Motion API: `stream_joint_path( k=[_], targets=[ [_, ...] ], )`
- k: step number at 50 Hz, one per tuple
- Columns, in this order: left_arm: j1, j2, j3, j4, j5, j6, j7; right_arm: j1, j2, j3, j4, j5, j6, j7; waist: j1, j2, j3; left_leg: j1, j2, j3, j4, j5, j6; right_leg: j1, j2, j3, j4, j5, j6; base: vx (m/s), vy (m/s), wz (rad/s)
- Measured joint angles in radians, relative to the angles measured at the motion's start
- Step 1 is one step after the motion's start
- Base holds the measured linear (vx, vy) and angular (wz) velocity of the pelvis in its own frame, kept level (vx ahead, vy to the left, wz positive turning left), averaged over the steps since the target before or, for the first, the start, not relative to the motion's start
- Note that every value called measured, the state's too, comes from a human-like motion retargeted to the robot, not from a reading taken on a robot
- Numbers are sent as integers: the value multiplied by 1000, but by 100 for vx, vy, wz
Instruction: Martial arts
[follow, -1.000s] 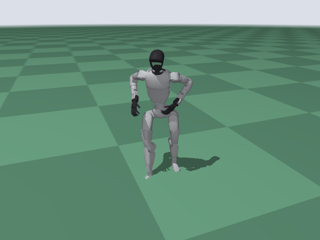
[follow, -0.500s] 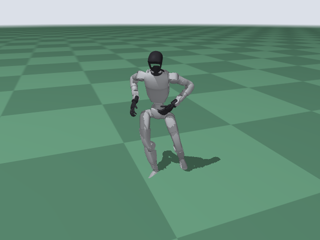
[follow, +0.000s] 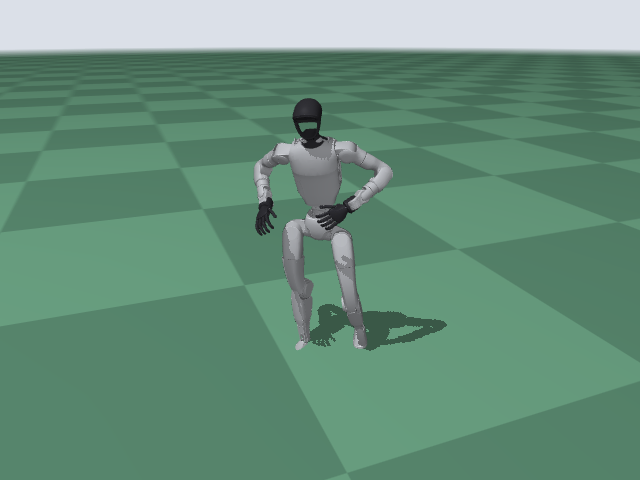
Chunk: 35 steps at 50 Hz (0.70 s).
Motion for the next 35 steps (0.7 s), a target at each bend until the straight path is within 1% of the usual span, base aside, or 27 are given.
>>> stream_joint_path(
  k=[5,9,12,17,20,25,27,31,35],
  targets=[
    [25,8,39,65,67,-22,-26,-81,-80,21,35,-48,-39,65,-16,11,-51,69,-79,86,-119,-18,54,-8,-82,69,15,7,-13,5,27,3],
    [33,4,72,116,125,-26,-27,-167,-125,48,69,-79,-60,118,-34,12,-62,123,-134,146,-210,-14,82,-49,-152,149,111,-28,-13,2,26,7],
    [21,-11,111,151,166,-26,-8,-255,-151,68,93,-95,-67,152,-46,0,-61,162,-184,179,-286,0,94,-106,-197,228,223,-68,4,4,22,3],
    [-10,-54,225,206,221,-28,79,-440,-176,90,119,-116,-73,179,-65,-70,-64,226,-306,219,-458,74,117,-241,-253,363,402,-129,71,2,16,2],
    [-22,-71,314,235,246,-27,136,-562,-190,96,117,-128,-72,182,-68,-123,-83,259,-373,244,-582,140,129,-318,-281,384,486,-158,93,0,10,-17],
    [-13,-53,458,268,279,-22,209,-751,-236,101,79,-164,-62,173,-68,-193,-137,313,-452,270,-787,258,149,-410,-327,371,656,-218,89,-1,3,-13],
    [7,-37,512,277,286,-17,225,-814,-261,102,56,-181,-54,166,-69,-218,-159,326,-478,274,-838,288,155,-428,-346,378,729,-245,89,0,0,0],
    [64,-4,615,297,294,-7,240,-914,-311,105,19,-213,-35,154,-69,-268,-201,318,-518,280,-845,296,165,-430,-380,400,817,-285,94,0,0,0],
    [123,26,701,321,307,5,235,-985,-349,116,13,-236,-13,157,-61,-301,-245,304,-539,284,-849,302,163,-415,-392,409,797,-305,98,1,-1,3]
  ],
)
